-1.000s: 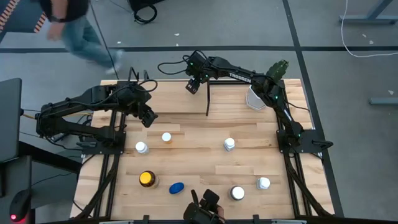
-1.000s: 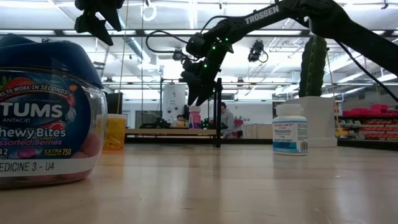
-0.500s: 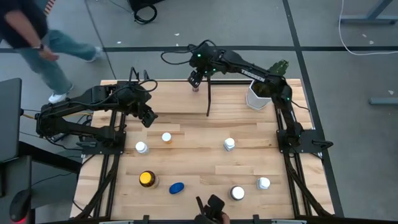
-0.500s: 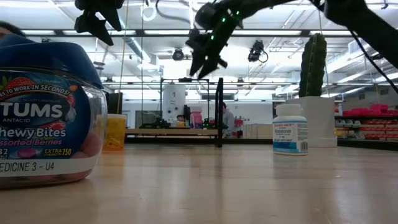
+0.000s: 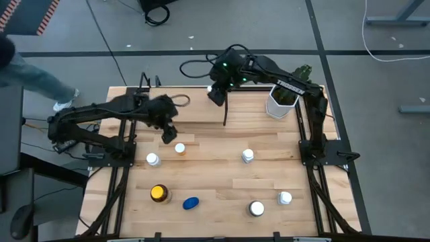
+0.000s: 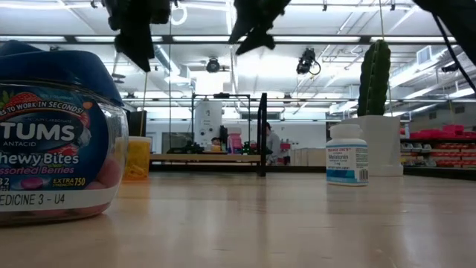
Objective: Pick and place medicine bottles onto shelf by color
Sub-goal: Put the orange pill bottle on the shelf
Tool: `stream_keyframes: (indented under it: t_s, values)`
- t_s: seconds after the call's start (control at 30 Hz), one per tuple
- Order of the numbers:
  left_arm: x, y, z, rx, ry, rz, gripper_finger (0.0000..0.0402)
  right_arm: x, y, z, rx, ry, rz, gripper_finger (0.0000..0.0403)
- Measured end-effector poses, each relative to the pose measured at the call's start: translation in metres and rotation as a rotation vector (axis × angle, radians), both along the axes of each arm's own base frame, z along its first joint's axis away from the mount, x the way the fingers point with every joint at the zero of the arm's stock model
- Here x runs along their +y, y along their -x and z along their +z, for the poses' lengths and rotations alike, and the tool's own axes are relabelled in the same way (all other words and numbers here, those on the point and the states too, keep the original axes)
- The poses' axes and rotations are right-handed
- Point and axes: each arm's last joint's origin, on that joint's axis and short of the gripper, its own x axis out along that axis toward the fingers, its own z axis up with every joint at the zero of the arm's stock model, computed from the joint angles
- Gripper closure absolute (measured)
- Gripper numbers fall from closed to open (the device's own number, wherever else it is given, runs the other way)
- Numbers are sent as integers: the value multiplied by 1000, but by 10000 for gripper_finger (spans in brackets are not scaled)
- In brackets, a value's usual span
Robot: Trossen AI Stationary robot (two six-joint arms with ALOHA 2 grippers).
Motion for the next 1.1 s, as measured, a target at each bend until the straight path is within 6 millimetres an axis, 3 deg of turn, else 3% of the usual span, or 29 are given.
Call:
stream_keyframes:
  t_s: [0.33,0.5,0.7,0.87,1.0,1.1]
  values:
    - [-10,-25,-29,157,51,-154,41,47,42,43,-28,23,95,188]
    - [-17,-36,-45,242,88,-127,6,63,55,56,-59,34,126,188]
    - [-26,-48,-64,334,117,-101,10,76,63,56,0,20,124,188]
    - [-31,-51,-65,325,66,-146,25,84,64,53,35,-8,121,188]
    - [-34,-40,-64,281,7,-213,35,87,64,53,38,-18,99,188]
    - [-34,-26,-75,254,23,-195,37,87,64,53,34,-50,65,188]
